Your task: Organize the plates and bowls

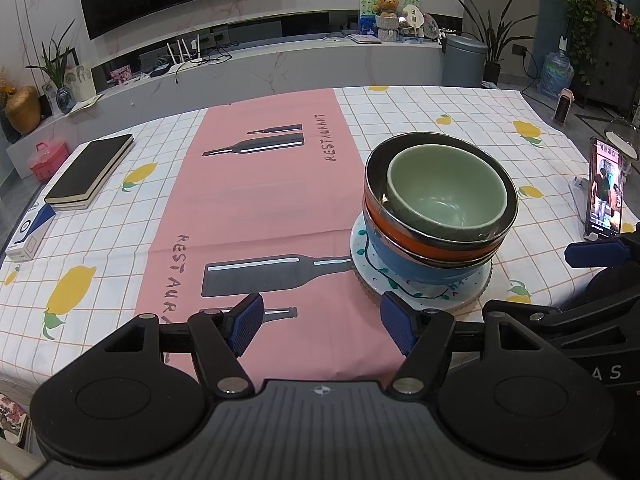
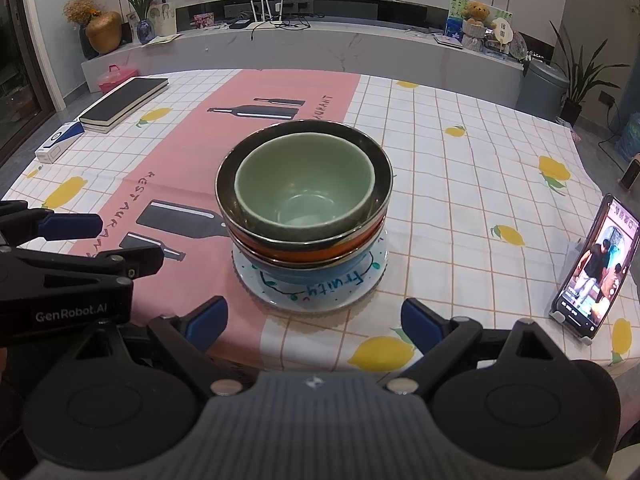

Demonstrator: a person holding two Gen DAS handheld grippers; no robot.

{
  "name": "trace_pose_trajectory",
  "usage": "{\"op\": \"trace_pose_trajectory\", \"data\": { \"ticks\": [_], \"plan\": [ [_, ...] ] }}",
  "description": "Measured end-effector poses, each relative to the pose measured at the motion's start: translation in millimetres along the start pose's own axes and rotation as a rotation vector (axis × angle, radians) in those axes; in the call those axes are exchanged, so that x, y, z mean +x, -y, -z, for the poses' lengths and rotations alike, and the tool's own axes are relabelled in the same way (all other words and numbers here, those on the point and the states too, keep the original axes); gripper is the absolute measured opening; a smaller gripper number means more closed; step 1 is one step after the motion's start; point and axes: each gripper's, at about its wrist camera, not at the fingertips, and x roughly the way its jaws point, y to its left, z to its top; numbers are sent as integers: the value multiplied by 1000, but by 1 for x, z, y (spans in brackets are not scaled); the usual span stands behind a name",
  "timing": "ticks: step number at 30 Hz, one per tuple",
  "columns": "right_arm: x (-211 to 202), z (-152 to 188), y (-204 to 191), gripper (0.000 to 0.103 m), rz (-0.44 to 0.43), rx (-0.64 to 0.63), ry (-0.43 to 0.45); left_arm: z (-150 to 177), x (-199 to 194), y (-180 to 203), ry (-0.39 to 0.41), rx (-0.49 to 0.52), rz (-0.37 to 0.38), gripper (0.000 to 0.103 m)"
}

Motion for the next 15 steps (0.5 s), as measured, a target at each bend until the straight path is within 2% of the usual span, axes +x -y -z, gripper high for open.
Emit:
{"op": "trace_pose_trajectory", "data": {
  "ticks": [15],
  "plan": [
    [-1, 1, -1, 92, -1, -3, 5, 1, -4, -3, 14, 2, -5, 81]
  ]
}}
